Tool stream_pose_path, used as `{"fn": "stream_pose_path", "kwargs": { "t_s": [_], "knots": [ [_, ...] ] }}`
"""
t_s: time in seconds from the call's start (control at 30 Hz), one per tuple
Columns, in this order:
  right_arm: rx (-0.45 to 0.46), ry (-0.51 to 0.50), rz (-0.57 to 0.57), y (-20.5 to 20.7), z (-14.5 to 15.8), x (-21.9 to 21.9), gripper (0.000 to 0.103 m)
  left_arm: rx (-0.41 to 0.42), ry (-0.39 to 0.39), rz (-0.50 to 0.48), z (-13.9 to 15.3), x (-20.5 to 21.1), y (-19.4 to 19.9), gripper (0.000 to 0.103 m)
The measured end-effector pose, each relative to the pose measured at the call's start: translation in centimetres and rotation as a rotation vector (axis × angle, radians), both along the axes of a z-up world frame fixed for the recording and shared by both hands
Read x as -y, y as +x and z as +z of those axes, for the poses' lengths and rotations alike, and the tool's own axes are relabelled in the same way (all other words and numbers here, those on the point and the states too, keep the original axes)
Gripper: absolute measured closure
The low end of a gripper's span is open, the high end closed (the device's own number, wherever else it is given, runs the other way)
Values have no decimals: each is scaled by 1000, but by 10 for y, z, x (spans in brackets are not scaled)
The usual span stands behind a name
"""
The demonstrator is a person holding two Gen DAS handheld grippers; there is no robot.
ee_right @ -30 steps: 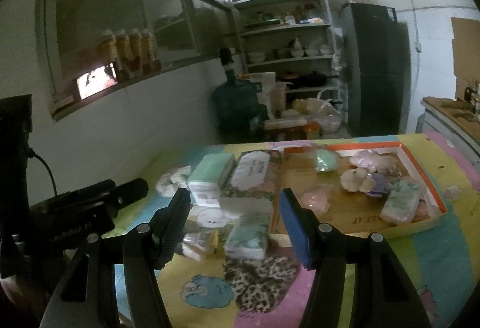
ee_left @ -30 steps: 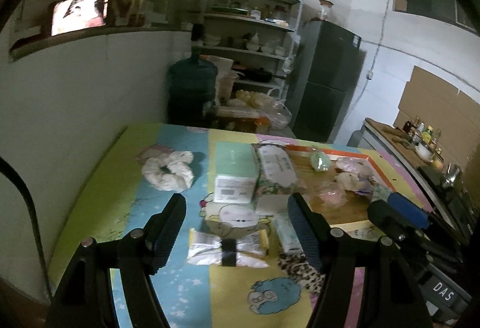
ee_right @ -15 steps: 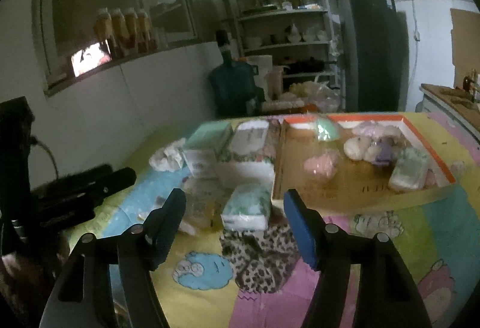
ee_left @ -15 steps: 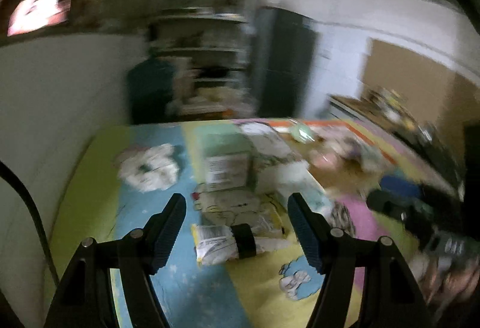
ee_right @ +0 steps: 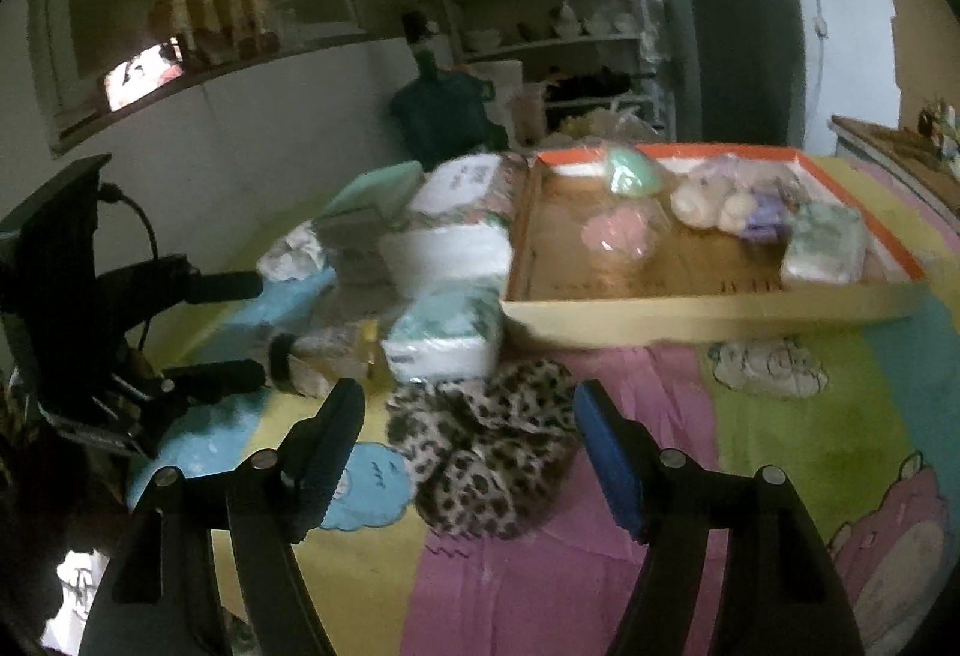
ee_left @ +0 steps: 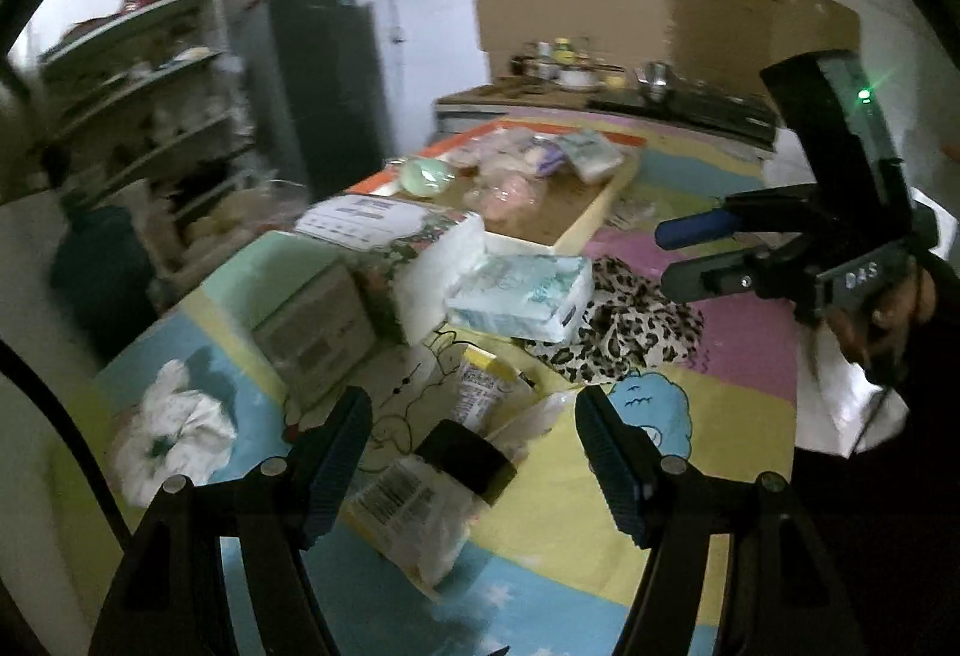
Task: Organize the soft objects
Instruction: 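Move both tools back over the pile beside the leopard-print pouch, then grasp the white black-banded packet with the left tool while the right tool grasps the leopard-print pouch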
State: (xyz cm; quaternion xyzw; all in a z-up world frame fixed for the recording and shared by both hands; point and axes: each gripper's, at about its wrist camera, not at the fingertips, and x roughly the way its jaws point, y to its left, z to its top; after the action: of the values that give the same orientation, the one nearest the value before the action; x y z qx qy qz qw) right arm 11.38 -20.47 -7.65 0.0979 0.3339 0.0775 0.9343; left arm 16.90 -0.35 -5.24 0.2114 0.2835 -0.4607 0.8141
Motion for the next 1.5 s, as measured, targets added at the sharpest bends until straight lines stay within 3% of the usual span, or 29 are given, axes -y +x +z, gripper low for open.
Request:
{"fn": "stream_pose_path", "kwargs": {
  "t_s": [0.1,0.37,0.6,0.83,0.87,0.93,0.97,1.0,1.1,1.2,1.3,1.5],
  "knots": [
    [-22,3,-11,3,-6,2,29,-45,19,-66,-7,3,10,33],
    [-73,22,-10,12,-20,5,29,-31,166,-145,-37,18,14,33],
    [-98,-8,23,24,-28,-9,26,-33,167,-77,-38,18,16,42],
    [-118,-110,25,25,-29,-21,26,-92,147,87,-37,20,19,49],
    [-123,-139,23,25,-29,-25,28,-106,141,127,-36,19,19,51],
    [-126,-199,1,23,-30,-30,42,-138,123,202,-35,16,17,52],
    [-121,-208,-3,22,-30,-31,56,-158,110,241,-35,14,16,52],
    [-120,-192,0,20,-30,-30,67,-169,99,277,-35,13,14,52],
    [-123,-151,6,17,-30,-26,83,-196,74,408,-33,10,7,53],
    [-118,-131,8,12,-29,-25,88,-228,17,491,-33,7,-3,53],
    [-105,-115,14,5,-25,-24,90,-192,13,570,-35,8,-14,54],
    [-74,-116,6,-11,-14,-21,90,-212,-31,657,-32,11,-30,55]
  ]
}}
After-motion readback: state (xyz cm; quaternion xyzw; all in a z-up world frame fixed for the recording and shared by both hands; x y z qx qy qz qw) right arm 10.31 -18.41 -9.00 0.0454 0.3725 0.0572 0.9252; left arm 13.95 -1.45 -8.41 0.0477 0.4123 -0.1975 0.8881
